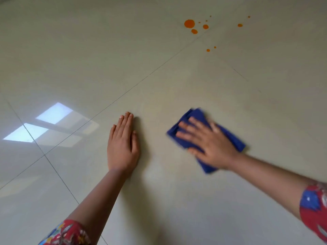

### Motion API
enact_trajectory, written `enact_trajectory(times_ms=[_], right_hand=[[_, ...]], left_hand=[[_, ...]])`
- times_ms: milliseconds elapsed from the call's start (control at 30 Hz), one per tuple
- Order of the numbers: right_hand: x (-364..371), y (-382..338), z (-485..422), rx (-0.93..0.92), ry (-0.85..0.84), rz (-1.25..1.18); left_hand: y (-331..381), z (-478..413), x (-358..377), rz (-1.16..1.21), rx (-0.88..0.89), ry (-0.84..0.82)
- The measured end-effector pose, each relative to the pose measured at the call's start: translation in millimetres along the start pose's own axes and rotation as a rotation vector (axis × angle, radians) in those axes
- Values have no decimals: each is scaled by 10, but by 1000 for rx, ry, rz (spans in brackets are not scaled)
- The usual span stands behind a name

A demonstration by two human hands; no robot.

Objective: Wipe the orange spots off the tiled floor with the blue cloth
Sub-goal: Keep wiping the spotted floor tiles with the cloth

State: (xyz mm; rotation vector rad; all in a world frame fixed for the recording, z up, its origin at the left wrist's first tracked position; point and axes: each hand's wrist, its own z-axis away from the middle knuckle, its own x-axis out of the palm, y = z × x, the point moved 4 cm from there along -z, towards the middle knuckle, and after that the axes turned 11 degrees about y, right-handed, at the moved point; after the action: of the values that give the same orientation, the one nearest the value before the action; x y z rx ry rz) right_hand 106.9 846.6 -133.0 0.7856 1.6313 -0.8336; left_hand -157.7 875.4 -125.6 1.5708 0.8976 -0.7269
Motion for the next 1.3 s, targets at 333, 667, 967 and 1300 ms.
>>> enact_trajectory(times_ms=[333,667,967,1300], right_hand=[[88,-812,-153,-66,30,-43],[-156,684,112,521,66,147],[-147,-135,572,255,-32,37],[-250,-483,1452,756,-7,113]], left_hand=[[-34,-20,9,-9,27,-18],[142,46,79,-116,275,-131],[493,75,228,-57,198,-170],[1378,552,561,158,356,-384]])
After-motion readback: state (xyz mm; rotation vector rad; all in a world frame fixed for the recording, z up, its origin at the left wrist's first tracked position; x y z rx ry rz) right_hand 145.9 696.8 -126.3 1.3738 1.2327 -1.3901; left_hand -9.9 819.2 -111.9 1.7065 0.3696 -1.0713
